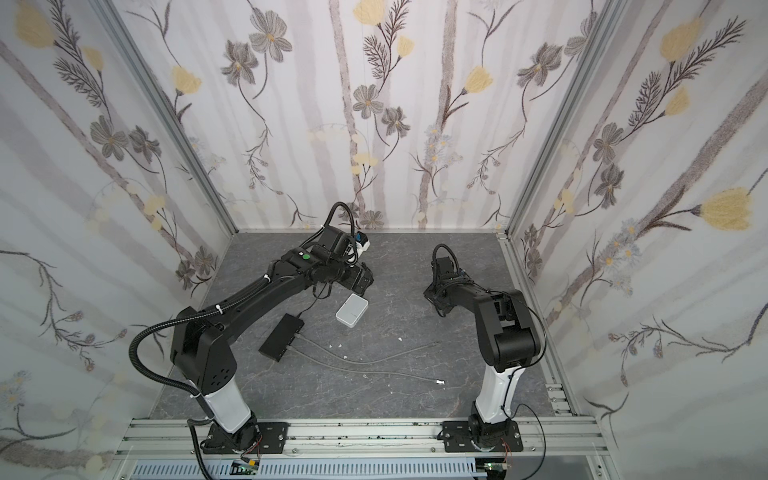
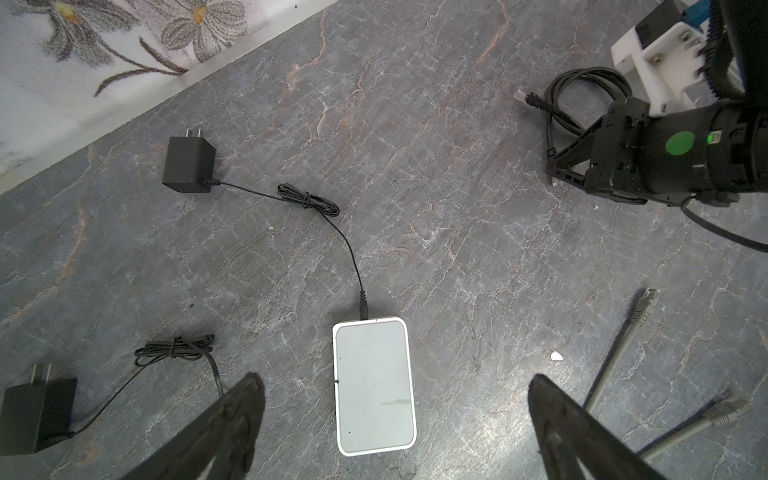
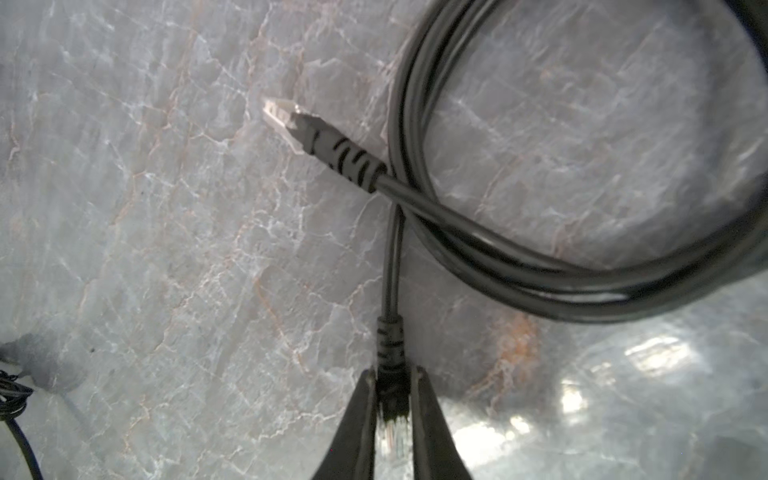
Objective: Insert the plug into the switch port
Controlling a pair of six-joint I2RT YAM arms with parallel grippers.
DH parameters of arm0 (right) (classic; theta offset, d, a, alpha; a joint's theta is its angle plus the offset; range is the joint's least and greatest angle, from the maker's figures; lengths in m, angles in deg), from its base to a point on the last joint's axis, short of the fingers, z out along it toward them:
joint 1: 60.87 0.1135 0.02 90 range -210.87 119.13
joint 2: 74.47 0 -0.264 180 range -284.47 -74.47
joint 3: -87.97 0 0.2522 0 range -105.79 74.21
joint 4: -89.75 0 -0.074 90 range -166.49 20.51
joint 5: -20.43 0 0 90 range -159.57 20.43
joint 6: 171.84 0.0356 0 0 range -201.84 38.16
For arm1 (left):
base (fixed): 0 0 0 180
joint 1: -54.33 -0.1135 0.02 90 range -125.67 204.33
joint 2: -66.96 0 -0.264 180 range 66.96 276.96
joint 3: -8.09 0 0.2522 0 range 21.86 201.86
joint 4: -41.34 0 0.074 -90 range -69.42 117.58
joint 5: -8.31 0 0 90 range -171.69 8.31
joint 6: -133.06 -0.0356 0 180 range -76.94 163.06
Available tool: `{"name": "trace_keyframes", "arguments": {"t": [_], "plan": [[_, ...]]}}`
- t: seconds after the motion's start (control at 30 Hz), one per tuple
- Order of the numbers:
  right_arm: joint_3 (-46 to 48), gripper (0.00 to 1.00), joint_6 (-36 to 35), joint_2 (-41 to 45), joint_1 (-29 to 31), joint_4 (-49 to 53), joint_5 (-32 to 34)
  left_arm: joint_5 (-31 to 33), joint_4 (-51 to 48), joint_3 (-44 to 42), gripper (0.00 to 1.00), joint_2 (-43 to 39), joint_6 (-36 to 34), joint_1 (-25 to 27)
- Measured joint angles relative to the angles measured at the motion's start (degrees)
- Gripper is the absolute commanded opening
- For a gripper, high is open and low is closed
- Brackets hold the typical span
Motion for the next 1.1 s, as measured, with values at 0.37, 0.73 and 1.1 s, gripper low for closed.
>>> {"name": "trace_keyframes", "arguments": {"t": [0.37,0.73,1.1], "plan": [[9.9,0.16,8.3,10.7,10.7,2.3,-2.6,0.2,0.0,-0.2,1.00,-0.6,0.0,-0.8],[12.3,0.15,13.4,12.0,18.7,-2.3,-6.1,0.2,0.1,-1.0,1.00,-1.6,0.2,-1.3],[8.3,0.51,1.1,12.0,19.0,-3.8,-4.7,0.5,3.3,-5.4,1.00,-5.9,0.4,-1.4]]}}
